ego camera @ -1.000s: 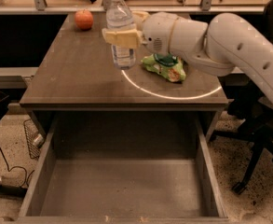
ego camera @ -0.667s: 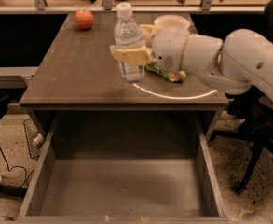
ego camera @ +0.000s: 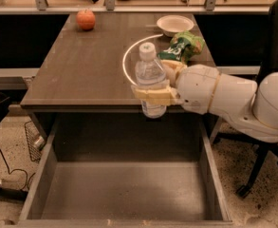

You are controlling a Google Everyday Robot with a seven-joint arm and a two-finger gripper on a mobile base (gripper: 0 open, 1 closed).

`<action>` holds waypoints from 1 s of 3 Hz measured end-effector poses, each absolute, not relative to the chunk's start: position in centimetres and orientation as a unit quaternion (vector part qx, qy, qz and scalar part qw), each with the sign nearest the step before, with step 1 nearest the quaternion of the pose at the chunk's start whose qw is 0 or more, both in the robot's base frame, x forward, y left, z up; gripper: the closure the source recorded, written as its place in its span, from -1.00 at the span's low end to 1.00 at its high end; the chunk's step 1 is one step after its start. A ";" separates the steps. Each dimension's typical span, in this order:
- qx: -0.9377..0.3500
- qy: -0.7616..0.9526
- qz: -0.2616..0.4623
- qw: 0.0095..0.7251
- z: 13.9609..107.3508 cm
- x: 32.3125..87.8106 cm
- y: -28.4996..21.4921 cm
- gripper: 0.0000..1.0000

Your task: Place blue plastic bottle into top drawer

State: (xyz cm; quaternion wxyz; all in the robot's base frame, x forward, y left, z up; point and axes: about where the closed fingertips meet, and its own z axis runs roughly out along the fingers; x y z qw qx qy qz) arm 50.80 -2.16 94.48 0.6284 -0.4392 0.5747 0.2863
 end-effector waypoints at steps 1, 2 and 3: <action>-0.432 0.584 0.284 0.626 91.4 48.3 -3.7 1.00; -0.428 0.586 0.301 0.619 87.7 46.6 -4.2 1.00; -0.434 0.586 0.328 0.601 84.7 46.3 -4.2 1.00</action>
Offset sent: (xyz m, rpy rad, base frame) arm -0.0601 -0.0328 -0.1179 0.0459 0.0846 0.0214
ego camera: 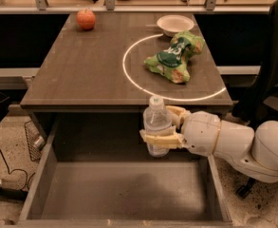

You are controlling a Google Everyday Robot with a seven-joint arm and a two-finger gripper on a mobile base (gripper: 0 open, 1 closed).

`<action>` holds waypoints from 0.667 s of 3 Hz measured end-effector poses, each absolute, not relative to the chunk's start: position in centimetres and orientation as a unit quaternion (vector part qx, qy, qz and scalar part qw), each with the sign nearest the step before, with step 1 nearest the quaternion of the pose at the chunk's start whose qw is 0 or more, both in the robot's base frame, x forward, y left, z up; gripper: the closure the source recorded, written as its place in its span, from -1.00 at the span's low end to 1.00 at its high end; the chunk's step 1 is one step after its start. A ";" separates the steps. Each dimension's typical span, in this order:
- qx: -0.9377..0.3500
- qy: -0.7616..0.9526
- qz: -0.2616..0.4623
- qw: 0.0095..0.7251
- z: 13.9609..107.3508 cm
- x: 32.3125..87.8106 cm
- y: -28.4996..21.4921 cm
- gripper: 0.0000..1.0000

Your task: Place blue plastic bottle into top drawer

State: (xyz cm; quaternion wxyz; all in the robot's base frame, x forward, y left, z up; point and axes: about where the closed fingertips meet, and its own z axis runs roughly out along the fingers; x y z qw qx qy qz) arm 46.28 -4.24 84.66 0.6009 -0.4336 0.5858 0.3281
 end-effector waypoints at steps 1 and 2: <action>-0.445 0.588 0.356 0.574 78.7 47.6 -2.1 1.00; -0.450 0.588 0.356 0.570 78.5 47.9 -1.4 1.00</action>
Offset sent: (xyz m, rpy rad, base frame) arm 0.0246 0.0336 -0.0919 -0.0124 0.0449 0.0493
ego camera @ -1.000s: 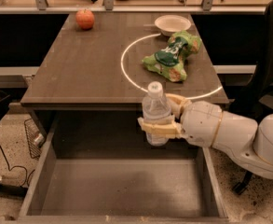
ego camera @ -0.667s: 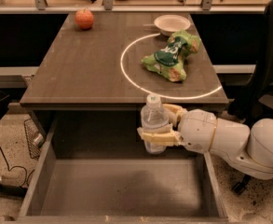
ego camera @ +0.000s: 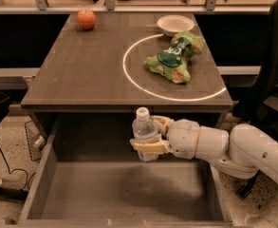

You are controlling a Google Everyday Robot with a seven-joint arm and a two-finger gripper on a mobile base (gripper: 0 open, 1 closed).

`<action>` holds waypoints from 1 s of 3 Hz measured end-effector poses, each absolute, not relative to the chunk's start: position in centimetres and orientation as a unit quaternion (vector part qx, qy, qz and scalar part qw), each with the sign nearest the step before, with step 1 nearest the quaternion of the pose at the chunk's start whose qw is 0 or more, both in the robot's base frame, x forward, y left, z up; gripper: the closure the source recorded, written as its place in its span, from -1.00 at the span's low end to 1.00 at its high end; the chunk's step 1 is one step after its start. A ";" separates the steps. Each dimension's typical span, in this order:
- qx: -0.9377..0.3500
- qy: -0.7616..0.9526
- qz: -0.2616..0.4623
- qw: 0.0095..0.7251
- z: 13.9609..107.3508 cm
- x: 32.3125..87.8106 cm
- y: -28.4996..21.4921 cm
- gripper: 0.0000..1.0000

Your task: Place blue plastic bottle into top drawer

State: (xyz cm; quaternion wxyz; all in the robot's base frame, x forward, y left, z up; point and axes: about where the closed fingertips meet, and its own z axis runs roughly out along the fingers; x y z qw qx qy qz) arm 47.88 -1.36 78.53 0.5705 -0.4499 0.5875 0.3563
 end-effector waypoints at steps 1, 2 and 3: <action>-0.474 0.589 0.360 0.547 76.5 48.3 1.3 1.00; -0.488 0.586 0.371 0.530 74.0 48.2 3.4 1.00; -0.497 0.580 0.383 0.519 72.2 48.3 5.2 1.00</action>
Offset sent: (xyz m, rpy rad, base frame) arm 0.0036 0.0695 -0.0821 -0.0753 0.0557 0.1398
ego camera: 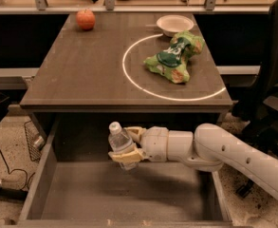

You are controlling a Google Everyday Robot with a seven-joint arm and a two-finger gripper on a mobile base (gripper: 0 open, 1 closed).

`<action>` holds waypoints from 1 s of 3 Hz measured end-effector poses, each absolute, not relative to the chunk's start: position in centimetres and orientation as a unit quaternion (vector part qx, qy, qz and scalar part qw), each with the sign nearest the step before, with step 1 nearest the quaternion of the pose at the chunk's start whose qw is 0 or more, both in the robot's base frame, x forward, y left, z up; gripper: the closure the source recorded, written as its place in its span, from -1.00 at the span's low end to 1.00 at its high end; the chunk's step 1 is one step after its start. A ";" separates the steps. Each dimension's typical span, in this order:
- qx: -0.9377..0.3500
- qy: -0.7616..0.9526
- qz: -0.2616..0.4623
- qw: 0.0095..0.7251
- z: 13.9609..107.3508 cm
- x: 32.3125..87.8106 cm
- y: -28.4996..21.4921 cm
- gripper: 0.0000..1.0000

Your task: Place blue plastic bottle into top drawer

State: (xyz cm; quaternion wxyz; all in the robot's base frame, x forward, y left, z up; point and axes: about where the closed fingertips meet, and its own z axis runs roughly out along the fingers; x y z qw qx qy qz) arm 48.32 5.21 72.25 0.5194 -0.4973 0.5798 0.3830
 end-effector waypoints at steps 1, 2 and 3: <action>-0.489 0.568 0.400 0.528 71.6 48.0 7.6 1.00; -0.483 0.558 0.407 0.538 71.6 47.7 10.0 1.00; -0.484 0.554 0.410 0.539 71.0 47.3 11.1 1.00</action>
Offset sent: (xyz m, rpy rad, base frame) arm -0.0039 0.0491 -0.0037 0.0943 -0.0148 0.0059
